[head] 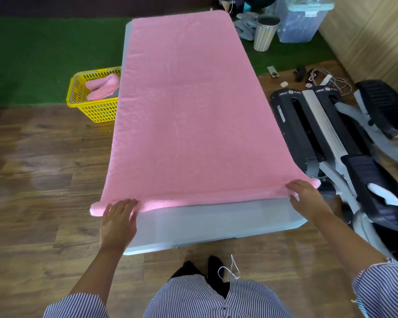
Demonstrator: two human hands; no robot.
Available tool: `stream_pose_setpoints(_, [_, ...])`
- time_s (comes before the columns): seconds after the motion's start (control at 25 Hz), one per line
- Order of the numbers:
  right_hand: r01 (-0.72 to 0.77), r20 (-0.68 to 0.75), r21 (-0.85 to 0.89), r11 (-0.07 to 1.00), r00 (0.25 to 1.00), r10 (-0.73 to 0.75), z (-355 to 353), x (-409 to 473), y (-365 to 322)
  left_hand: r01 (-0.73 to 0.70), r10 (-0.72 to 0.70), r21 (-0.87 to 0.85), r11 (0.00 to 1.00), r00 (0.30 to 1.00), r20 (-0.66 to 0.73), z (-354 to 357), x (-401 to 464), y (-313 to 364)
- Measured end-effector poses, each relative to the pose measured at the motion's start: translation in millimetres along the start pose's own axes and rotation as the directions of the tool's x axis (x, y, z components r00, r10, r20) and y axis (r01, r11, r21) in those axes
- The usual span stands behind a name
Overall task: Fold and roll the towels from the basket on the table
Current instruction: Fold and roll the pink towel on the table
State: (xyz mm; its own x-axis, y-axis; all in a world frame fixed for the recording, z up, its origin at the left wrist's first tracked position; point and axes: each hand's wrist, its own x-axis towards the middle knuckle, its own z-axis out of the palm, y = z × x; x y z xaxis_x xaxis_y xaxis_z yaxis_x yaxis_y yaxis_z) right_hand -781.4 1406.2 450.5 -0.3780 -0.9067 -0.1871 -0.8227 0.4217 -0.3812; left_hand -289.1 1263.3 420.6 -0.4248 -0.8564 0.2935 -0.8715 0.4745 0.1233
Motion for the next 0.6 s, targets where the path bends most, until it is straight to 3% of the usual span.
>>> stream_pose_setpoints(0.12, [0.042, -0.05, -0.046, 0.998, 0.998, -0.045, -0.7, -0.1, -0.5, 0.049, -0.05, 0.07, 0.996, 0.999, 0.011, -2.8, -1.9, 1.7])
stream_pose_setpoints(0.32, [0.112, -0.118, -0.123, 0.986, 0.985, -0.127, -0.3, -3.2, 5.8, -0.001, 0.0, 0.135, 0.991, 1.0, 0.011, -11.1, -4.6, -3.8])
stream_pose_setpoints(0.44, [0.173, -0.161, -0.149, 0.974, 0.967, -0.196, -0.4, 2.3, -0.6, 0.082, -0.08, 0.075, 0.994, 0.996, -0.035, -9.4, 2.5, 3.7])
stream_pose_setpoints(0.6, [0.08, -0.132, -0.044, 0.996, 0.988, -0.086, 4.4, -0.7, -3.4, 0.026, -0.028, -0.04, 0.999, 0.998, -0.059, -0.3, 2.9, 10.4])
